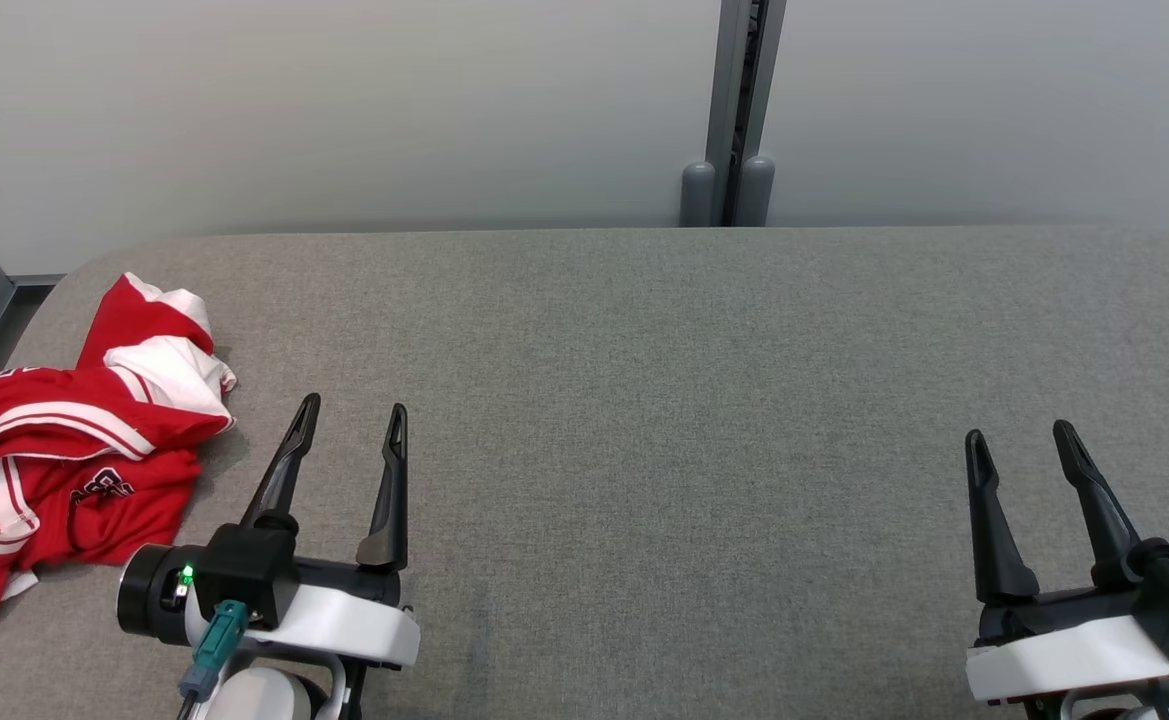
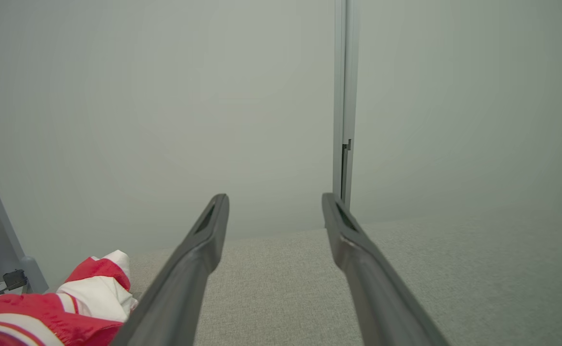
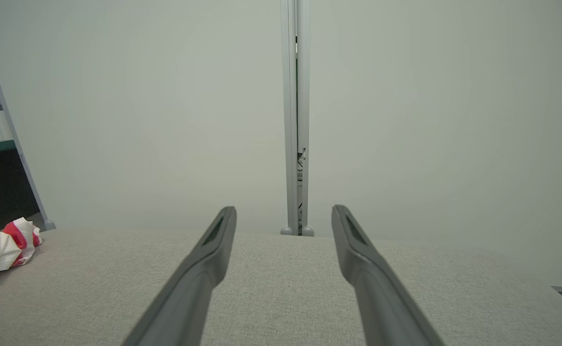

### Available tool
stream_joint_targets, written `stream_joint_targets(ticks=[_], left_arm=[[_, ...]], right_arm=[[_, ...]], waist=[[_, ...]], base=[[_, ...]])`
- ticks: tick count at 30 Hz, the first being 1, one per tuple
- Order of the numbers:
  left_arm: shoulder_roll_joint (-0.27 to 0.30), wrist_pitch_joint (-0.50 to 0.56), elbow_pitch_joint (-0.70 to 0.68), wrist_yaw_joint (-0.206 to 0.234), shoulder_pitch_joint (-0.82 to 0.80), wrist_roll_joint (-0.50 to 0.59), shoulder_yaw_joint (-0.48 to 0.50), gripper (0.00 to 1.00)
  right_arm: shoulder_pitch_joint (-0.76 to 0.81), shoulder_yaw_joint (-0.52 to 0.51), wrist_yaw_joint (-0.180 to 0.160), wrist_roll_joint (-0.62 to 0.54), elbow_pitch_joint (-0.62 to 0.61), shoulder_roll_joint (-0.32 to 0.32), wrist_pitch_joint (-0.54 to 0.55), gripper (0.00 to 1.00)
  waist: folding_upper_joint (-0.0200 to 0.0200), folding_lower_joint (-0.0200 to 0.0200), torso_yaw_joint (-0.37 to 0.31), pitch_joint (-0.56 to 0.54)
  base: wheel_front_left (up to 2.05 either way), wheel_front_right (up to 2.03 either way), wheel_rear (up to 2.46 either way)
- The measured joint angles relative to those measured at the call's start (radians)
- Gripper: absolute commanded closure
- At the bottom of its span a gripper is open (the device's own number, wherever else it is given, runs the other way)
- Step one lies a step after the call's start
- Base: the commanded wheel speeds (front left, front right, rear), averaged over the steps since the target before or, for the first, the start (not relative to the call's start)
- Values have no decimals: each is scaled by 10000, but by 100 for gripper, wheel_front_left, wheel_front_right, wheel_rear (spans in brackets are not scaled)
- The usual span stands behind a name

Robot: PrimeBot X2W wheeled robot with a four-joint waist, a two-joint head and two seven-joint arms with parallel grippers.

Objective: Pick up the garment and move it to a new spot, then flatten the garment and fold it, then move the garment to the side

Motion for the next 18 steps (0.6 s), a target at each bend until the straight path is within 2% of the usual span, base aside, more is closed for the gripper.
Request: stream_joint_targets(ticks=[18], left_arm=[[-8, 0, 56, 12, -12, -69, -31, 0]], right_arm=[[-1, 12, 0, 79, 8, 19, -17, 0]], waist=[[0, 0, 62, 51]], base=[[0, 0, 0]])
